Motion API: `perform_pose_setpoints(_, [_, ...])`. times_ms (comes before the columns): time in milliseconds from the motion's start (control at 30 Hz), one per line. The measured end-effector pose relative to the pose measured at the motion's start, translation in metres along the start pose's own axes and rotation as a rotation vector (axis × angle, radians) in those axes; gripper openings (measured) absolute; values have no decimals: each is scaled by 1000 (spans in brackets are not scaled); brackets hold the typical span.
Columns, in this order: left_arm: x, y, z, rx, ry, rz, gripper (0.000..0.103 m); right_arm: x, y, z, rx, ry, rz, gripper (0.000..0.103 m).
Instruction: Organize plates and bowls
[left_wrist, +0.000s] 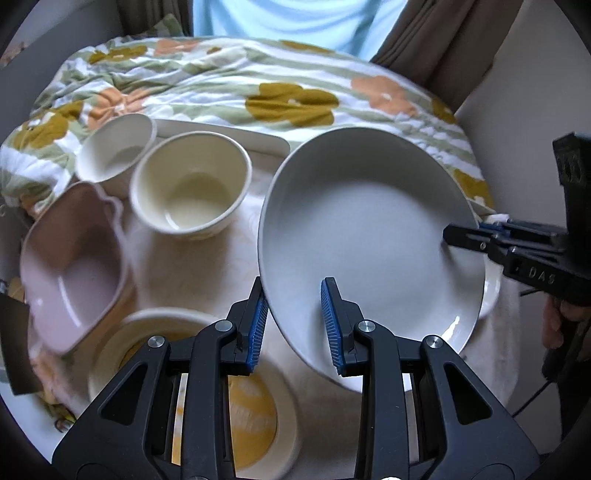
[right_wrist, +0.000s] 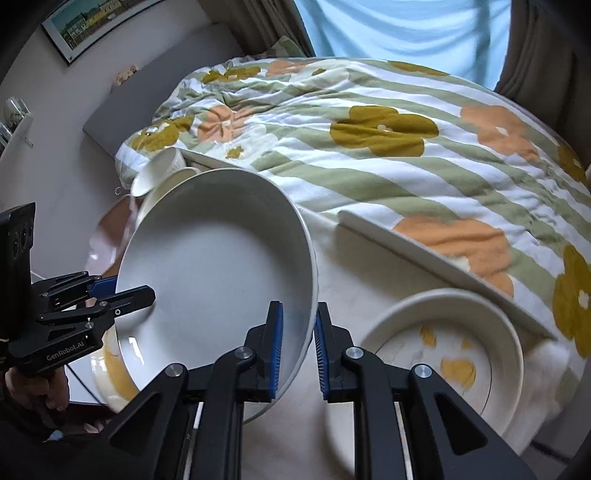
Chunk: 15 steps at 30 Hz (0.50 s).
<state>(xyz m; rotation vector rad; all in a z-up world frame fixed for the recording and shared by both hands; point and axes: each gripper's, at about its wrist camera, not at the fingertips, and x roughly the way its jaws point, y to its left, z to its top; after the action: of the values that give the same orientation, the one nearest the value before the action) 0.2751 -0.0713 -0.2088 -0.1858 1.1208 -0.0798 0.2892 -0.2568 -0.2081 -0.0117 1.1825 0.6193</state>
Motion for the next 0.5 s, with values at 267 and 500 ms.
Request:
perform_pose_setpoints(267, [-59,31,-56,-25,-19,12,26,-23,58,-43,1,-30,27,15])
perform_pose_setpoints(500, [-73,75,-98,-55,22,12,26,-7,102,-79,62,-4,68,15])
